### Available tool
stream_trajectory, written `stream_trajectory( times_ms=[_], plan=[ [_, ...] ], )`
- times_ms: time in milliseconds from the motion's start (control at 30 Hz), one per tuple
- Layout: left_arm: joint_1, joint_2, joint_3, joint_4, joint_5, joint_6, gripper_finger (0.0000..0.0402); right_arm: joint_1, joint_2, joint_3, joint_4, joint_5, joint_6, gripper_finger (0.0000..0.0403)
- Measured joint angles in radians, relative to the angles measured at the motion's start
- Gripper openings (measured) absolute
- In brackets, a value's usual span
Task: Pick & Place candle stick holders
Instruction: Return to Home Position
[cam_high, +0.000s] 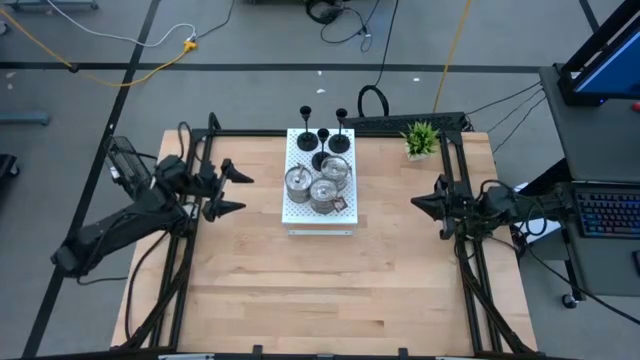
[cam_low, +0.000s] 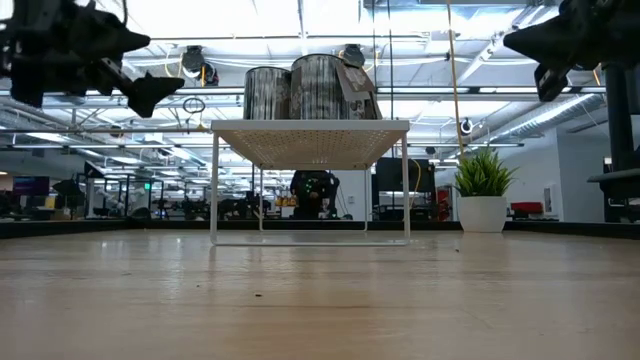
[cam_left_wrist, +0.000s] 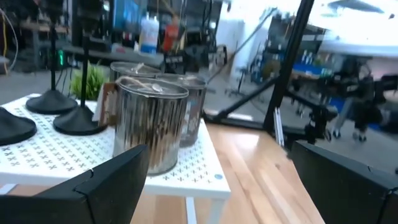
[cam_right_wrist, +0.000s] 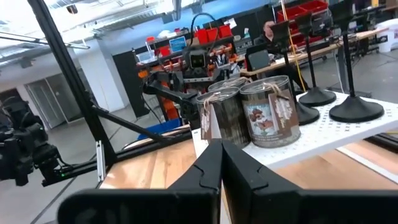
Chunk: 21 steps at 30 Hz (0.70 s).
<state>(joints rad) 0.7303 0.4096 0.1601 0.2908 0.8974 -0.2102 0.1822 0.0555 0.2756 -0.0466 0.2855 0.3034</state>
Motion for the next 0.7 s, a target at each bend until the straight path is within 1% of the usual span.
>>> stream_trajectory(
  times_ms=[100,233,300,367,567,700],
  plan=[
    [0.013,-0.006,-0.070,0.156,-0.001,-0.076,0.0399,0.000,-0.003,-0.013,0.026,0.002,-0.004,0.0000],
    [0.031,-0.006,-0.128,0.236,-0.004,-0.117,0.0399,0.000,-0.002,-0.094,0.096,0.001,0.009,0.0000],
    [0.035,-0.006,-0.139,0.240,-0.004,-0.117,0.0399,0.000,-0.003,-0.133,0.157,0.001,0.008,0.0000],
    [0.035,-0.006,-0.147,0.234,-0.003,-0.111,0.0399,0.000,-0.008,-0.159,0.182,0.000,0.004,0.0000],
    [0.033,-0.004,-0.146,0.224,0.019,-0.069,0.0399,0.000,-0.049,-0.174,0.150,0.001,-0.018,0.0000],
    [0.031,-0.004,-0.146,0.227,0.027,-0.087,0.0399,0.000,-0.053,-0.175,0.133,0.001,-0.024,0.0000]
  ],
)
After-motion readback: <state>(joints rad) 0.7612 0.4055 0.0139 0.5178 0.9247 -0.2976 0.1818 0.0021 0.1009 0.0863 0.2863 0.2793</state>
